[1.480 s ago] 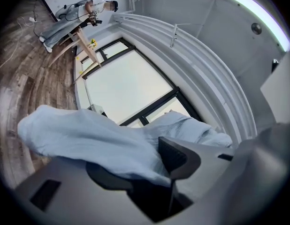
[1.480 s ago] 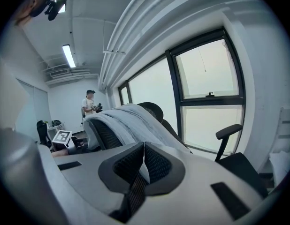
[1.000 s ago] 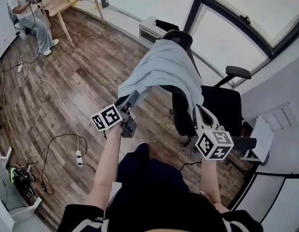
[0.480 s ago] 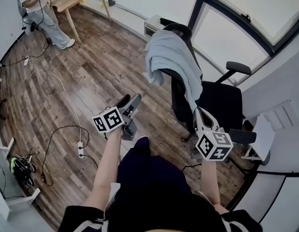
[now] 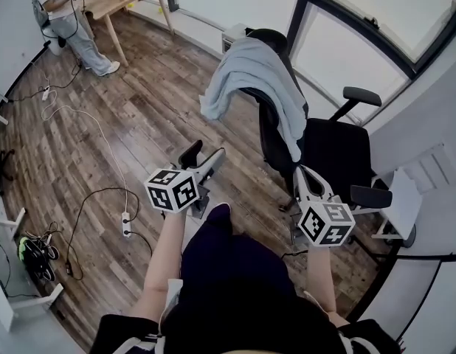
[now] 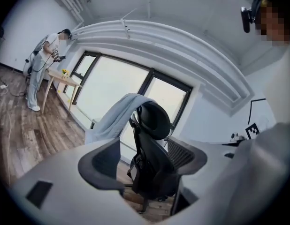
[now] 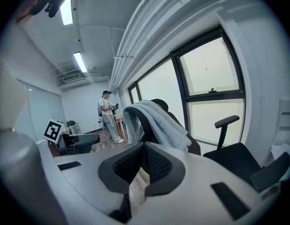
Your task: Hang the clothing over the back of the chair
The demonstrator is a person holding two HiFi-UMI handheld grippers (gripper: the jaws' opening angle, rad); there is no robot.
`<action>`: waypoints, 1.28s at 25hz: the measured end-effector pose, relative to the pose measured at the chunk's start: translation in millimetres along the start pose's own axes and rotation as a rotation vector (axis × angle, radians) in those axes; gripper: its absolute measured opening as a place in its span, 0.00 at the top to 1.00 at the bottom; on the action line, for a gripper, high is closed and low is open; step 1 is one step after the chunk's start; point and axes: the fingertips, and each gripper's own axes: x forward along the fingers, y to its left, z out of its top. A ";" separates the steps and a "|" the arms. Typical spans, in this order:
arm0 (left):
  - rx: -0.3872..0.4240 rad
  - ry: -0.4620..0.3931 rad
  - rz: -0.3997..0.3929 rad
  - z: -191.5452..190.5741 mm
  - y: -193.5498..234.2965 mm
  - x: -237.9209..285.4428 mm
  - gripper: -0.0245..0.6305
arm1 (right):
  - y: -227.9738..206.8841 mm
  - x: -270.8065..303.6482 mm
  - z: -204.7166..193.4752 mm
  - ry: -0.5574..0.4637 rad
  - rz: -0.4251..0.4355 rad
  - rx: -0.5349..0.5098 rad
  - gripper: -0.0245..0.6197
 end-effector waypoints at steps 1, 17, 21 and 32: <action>0.027 0.004 -0.013 0.0 -8.9 -2.4 0.48 | 1.1 -3.7 -0.7 -0.005 0.004 -0.003 0.91; 0.285 -0.006 -0.184 -8.4 -119.7 -24.4 0.93 | -6.2 -81.6 -15.8 -0.089 -0.035 -0.048 0.91; 0.352 0.031 -0.195 -23.4 -130.2 -19.2 0.95 | -19.8 -91.9 -23.0 -0.101 -0.084 -0.041 0.91; 0.350 0.038 -0.193 -35.9 -131.6 -13.9 0.95 | -42.7 -97.4 -43.7 -0.096 -0.159 0.030 0.92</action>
